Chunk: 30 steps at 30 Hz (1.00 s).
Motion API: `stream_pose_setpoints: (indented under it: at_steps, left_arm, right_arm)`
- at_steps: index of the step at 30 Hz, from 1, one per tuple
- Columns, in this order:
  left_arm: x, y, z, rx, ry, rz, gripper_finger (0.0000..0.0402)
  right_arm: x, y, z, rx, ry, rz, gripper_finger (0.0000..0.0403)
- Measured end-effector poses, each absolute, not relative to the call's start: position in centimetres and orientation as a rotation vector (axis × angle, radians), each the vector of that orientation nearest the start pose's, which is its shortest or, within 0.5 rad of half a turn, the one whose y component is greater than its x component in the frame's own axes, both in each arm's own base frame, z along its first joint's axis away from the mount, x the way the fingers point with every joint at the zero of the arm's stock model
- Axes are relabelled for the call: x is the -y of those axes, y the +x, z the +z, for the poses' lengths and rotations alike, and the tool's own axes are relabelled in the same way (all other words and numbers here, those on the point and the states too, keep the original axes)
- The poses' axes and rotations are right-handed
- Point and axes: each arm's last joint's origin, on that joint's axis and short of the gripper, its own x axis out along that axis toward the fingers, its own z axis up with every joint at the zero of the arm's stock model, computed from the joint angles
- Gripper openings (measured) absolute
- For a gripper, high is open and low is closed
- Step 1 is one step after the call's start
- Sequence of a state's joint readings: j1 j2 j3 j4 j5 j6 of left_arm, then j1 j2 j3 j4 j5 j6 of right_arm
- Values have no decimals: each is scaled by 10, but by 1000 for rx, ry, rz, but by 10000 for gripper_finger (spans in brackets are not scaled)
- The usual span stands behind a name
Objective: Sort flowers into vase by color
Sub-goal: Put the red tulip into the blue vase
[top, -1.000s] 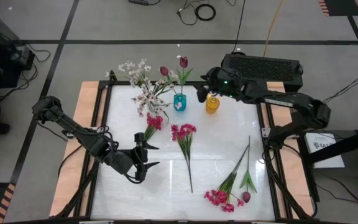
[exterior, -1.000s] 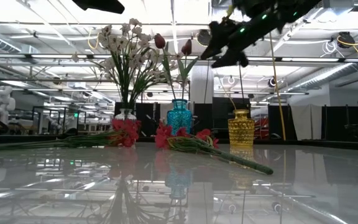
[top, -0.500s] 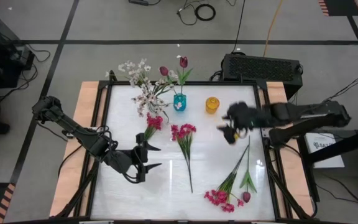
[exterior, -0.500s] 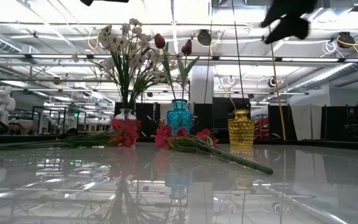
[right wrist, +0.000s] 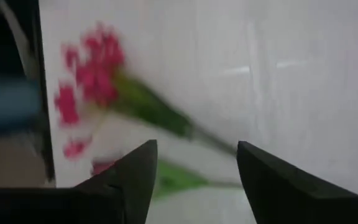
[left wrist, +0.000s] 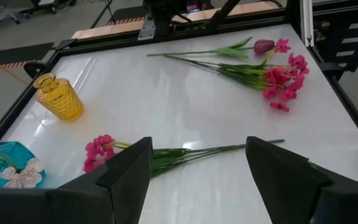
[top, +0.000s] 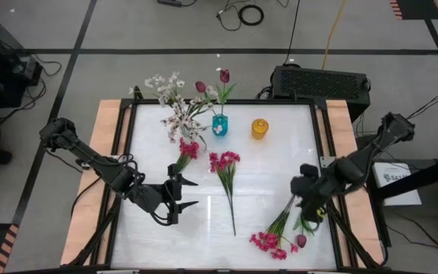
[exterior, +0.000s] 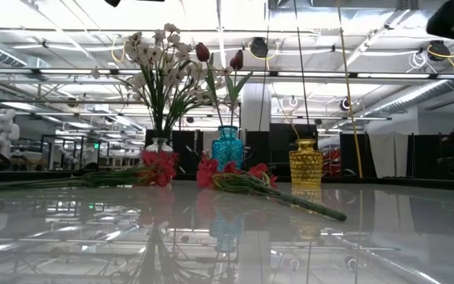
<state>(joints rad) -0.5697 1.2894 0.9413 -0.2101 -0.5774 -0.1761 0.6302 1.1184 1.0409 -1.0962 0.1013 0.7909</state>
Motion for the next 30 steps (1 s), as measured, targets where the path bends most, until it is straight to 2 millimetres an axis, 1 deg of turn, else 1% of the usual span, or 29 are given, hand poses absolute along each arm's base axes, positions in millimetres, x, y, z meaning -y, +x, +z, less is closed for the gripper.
stream_pose_setpoints:
  at_steps: [4, 8, 13, 16, 19, 21, 26, 30]
  left_arm:
    - [135, 241, 281, -464, 130, 48, 265]
    - [135, 241, 281, -464, 130, 48, 265]
    - [136, 241, 282, -452, 122, 47, 265]
    - [136, 241, 283, -446, 118, 47, 265]
    - [136, 241, 283, -446, 117, 47, 265]
    - [136, 241, 283, -446, 116, 47, 265]
    - [136, 241, 283, -446, 116, 48, 265]
    - [136, 241, 283, -447, 117, 48, 265]
  right_arm:
    - [-130, 155, 278, -1296, 149, 70, 208]
    - [-148, 160, 260, -1367, 85, 39, 207]
    - [-168, 167, 233, -1447, -100, 58, 207]
    - [-178, 171, 218, -1479, -204, 101, 207]
    - [-182, 173, 209, -1509, -315, 161, 207]
    - [-183, 172, 206, -1526, -382, 200, 207]
    - [-183, 169, 204, -1544, -492, 289, 208]
    - [-181, 162, 194, -1569, -543, 350, 208]
